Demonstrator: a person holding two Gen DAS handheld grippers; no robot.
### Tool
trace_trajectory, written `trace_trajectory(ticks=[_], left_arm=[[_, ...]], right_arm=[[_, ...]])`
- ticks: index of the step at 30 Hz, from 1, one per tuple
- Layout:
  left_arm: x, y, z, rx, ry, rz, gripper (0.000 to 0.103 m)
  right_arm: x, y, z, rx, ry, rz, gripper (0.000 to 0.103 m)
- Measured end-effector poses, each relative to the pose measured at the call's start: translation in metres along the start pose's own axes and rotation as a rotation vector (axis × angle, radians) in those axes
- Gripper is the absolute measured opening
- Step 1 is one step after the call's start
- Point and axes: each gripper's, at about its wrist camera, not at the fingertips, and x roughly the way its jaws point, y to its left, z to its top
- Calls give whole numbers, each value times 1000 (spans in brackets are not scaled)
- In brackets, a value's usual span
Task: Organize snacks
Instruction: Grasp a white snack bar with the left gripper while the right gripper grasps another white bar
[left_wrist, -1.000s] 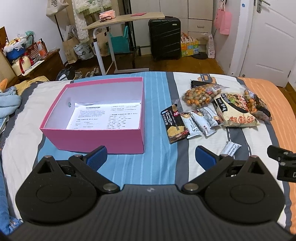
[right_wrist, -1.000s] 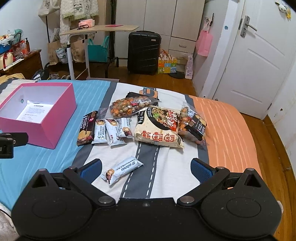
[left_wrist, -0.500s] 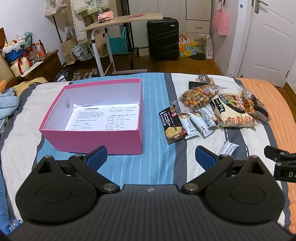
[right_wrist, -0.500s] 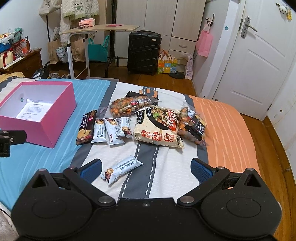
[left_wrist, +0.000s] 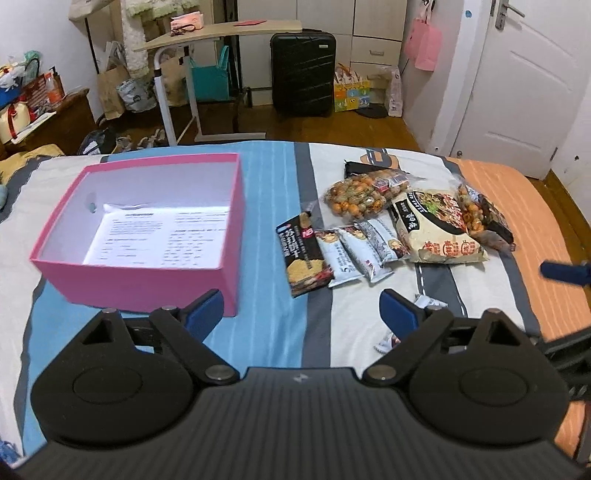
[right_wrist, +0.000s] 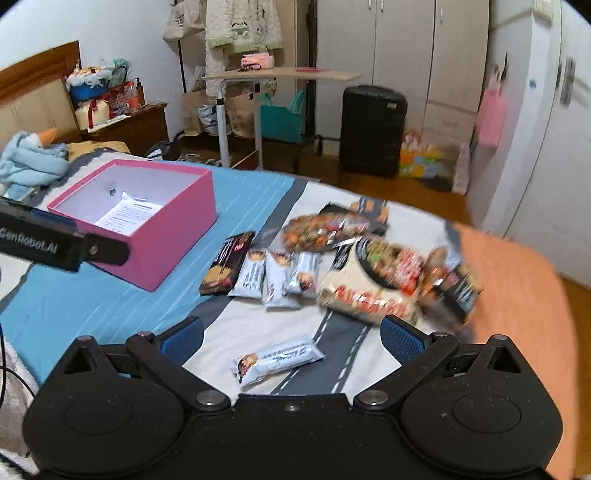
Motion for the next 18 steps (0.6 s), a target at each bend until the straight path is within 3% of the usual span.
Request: trace_trajectory(ticks=[5, 7, 9, 11, 18], left_arm=[[38, -9, -1, 3, 40, -76, 92], [54, -13, 0, 4, 66, -70, 91], [68, -19, 0, 33, 63, -55, 86], [81, -24, 1, 52, 70, -91, 71], [133, -27, 9, -23, 93, -171, 51]], right_arm=[[39, 4, -24, -137, 36, 83, 103], [53, 8, -35, -197, 63, 92, 103], [67, 10, -45, -232, 68, 116, 103], [80, 8, -52, -241, 75, 138, 103], [114, 8, -64, -319, 56, 119, 103]])
